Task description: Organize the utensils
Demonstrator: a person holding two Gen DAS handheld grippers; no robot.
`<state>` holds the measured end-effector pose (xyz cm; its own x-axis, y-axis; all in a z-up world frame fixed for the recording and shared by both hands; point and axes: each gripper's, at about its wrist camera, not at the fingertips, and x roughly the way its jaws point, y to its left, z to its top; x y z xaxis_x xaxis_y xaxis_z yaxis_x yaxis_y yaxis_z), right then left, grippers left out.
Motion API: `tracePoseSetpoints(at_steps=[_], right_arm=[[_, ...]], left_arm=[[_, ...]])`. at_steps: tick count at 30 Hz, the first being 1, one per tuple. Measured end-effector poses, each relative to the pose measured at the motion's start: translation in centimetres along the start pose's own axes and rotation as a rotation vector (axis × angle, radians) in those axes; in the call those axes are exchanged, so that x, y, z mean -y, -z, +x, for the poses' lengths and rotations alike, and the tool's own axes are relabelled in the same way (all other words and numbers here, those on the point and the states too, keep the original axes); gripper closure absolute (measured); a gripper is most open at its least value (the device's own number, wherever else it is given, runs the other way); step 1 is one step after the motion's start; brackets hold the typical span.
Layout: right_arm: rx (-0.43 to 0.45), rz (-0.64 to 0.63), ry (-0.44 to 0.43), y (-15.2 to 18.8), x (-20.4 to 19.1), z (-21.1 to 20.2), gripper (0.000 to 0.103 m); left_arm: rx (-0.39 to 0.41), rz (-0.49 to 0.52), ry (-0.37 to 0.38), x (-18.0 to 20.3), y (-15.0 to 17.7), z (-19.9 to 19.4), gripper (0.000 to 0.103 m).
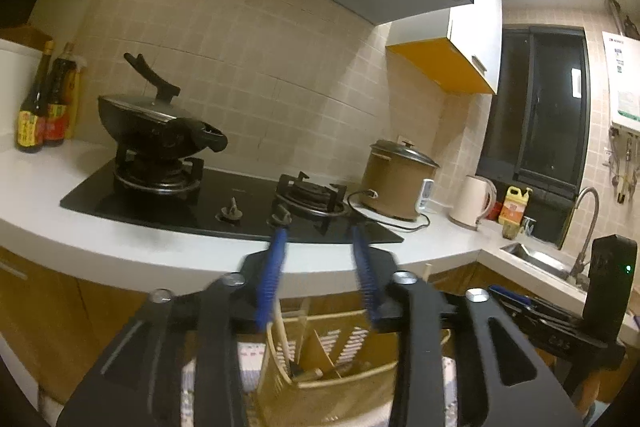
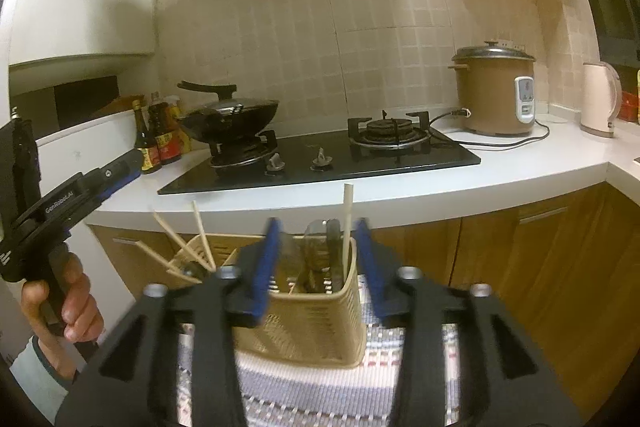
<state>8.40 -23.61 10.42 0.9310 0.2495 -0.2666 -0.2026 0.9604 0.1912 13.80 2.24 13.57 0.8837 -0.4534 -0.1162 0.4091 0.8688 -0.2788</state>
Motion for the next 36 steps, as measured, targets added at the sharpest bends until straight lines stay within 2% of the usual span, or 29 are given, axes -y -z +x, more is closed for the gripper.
tracePoseSetpoints(at_steps=[5, 10, 13, 15, 20, 24, 29, 33, 36], right_arm=[[0.005, -0.031, -0.001, 0.7, -1.4, -3.3, 0.054], [0.006, -0.043, -0.005, 1.9, -2.6, -6.0, 0.042], [0.008, -0.056, 0.018, 3.1, -3.4, -7.1, 0.036], [0.002, -0.065, 0.033, 4.2, -3.9, -7.5, 0.03], [0.01, -0.057, 0.092, 7.0, -4.1, -7.5, 0.02], [0.022, -0.034, 0.145, 8.8, -3.4, -6.9, 0.019], [0.008, -0.04, 0.188, 9.9, -2.9, -5.7, 0.019], [-0.021, -0.052, 0.197, 10.8, -2.7, -5.0, 0.019], [-0.023, -0.062, 0.204, 10.9, -2.8, -4.9, 0.016]], left_arm=[[-0.033, 0.02, 0.006, 1.1, 0.5, -2.6, 0.059], [-0.033, 0.073, -0.026, 3.2, 1.7, -6.3, 0.031], [-0.046, 0.078, -0.036, 4.3, 3.1, -7.9, 0.018], [-0.064, 0.077, -0.065, 5.2, 4.8, -8.6, 0.014], [-0.08, 0.114, -0.177, 6.6, 8.8, -8.9, 0.009], [-0.071, 0.107, -0.255, 6.1, 11.2, -8.2, 0.009], [-0.059, 0.092, -0.329, 4.8, 12.5, -7.5, 0.009], [-0.12, 0.102, -0.362, 4.2, 13.4, -6.4, 0.009], [-0.126, 0.116, -0.387, 4.2, 13.7, -6.2, 0.009]])
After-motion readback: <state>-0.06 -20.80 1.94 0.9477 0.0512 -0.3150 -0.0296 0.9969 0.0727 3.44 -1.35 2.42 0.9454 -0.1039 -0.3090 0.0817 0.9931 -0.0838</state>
